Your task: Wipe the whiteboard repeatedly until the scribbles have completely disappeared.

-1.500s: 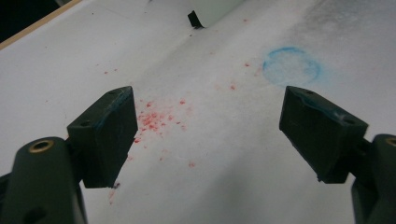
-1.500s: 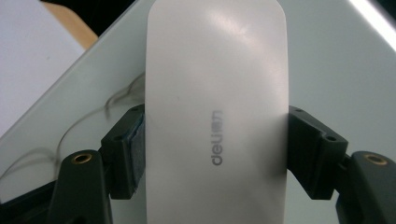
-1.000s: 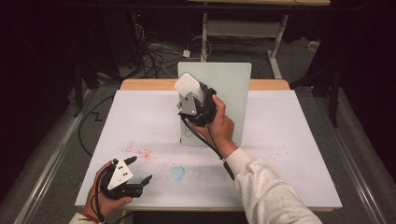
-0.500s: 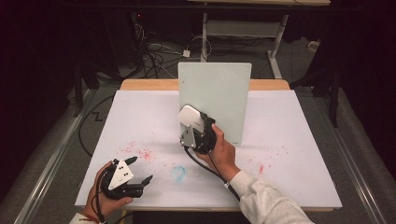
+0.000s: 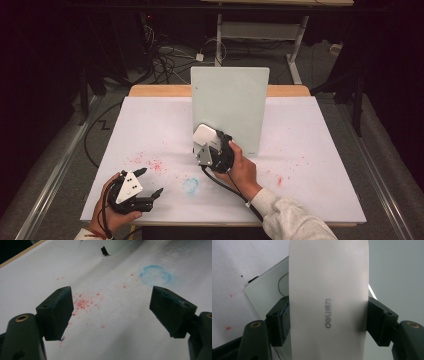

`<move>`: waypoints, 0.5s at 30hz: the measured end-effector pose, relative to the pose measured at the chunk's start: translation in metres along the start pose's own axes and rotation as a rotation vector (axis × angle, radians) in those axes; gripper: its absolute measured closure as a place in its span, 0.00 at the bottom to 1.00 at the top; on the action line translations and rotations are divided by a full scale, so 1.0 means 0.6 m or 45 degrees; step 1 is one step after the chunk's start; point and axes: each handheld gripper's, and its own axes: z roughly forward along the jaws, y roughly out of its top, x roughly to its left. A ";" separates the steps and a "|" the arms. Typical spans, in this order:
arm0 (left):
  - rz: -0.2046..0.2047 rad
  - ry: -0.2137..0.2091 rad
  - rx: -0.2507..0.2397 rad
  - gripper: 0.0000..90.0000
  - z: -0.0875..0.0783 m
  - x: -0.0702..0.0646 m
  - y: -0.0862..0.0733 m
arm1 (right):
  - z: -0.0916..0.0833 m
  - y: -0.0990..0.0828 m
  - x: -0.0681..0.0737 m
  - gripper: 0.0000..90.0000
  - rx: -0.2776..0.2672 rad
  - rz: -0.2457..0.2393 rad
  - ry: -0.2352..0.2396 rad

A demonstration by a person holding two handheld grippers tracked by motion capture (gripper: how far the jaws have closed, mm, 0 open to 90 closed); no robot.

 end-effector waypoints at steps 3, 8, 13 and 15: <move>0.011 0.005 -0.008 0.21 0.002 0.001 0.001 | 0.000 -0.004 0.010 0.35 0.018 -0.055 0.002; 0.003 -0.007 0.004 0.21 0.004 -0.002 0.002 | 0.003 -0.006 0.030 0.35 0.031 -0.102 0.001; 0.007 -0.014 0.009 0.21 0.007 -0.002 0.002 | 0.006 -0.002 0.045 0.34 0.036 -0.165 0.011; 0.007 -0.015 0.011 0.21 0.008 -0.002 0.002 | 0.007 0.001 0.049 0.34 0.035 -0.177 0.022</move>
